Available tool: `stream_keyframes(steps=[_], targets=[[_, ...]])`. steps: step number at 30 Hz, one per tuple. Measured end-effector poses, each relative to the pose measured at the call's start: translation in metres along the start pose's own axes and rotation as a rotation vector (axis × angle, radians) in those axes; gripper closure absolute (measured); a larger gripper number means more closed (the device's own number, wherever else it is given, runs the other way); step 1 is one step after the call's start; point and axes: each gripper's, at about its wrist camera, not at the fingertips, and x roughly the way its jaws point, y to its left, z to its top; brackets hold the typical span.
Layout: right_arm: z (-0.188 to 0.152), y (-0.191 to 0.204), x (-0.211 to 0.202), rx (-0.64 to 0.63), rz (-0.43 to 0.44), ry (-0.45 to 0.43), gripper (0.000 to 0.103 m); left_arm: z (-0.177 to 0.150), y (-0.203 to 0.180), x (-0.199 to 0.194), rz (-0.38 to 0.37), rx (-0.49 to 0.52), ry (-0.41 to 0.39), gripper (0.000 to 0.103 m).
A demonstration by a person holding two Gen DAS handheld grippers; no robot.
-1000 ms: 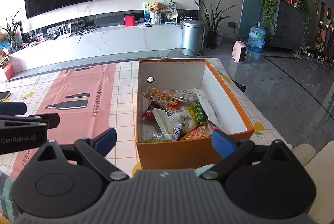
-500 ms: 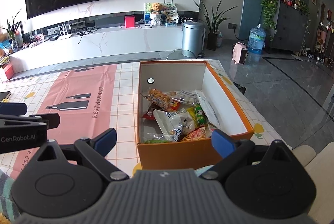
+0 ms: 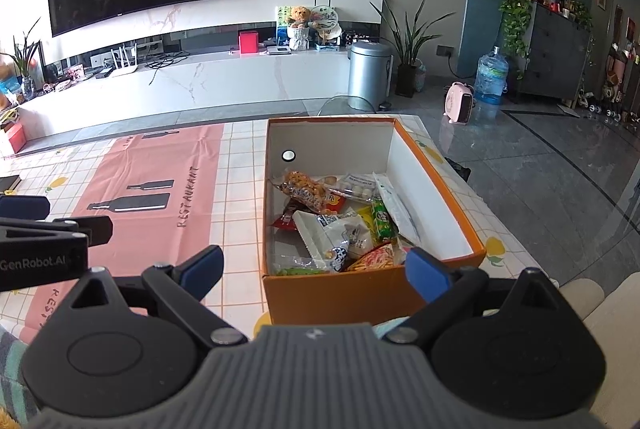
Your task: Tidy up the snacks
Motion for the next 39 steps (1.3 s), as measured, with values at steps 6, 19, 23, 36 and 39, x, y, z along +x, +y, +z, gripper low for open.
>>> stream_keyframes(steps=[6,19,23,36,39], targets=[[0.0000,0.0000,-0.0001,-0.001,0.000,0.000,0.009,0.0011,0.0006,-0.0019,0.002,-0.001,-0.001,0.019],[-0.0001,0.0007,-0.0009,-0.003,-0.001,-0.003,0.009,0.0017,0.0012,-0.0021,0.001,-0.003,-0.001,0.019],[0.0000,0.0009,-0.0009,-0.003,0.000,-0.002,0.009,0.0018,0.0023,-0.0032,-0.002,-0.011,0.002,0.019],[0.0004,0.0019,-0.0025,-0.009,0.001,-0.004,0.009,0.0020,0.0039,-0.0059,0.000,-0.024,0.005,0.019],[0.0010,0.0026,-0.0031,-0.011,0.001,-0.005,0.009,0.0012,0.0036,-0.0067,-0.001,-0.021,0.001,0.019]])
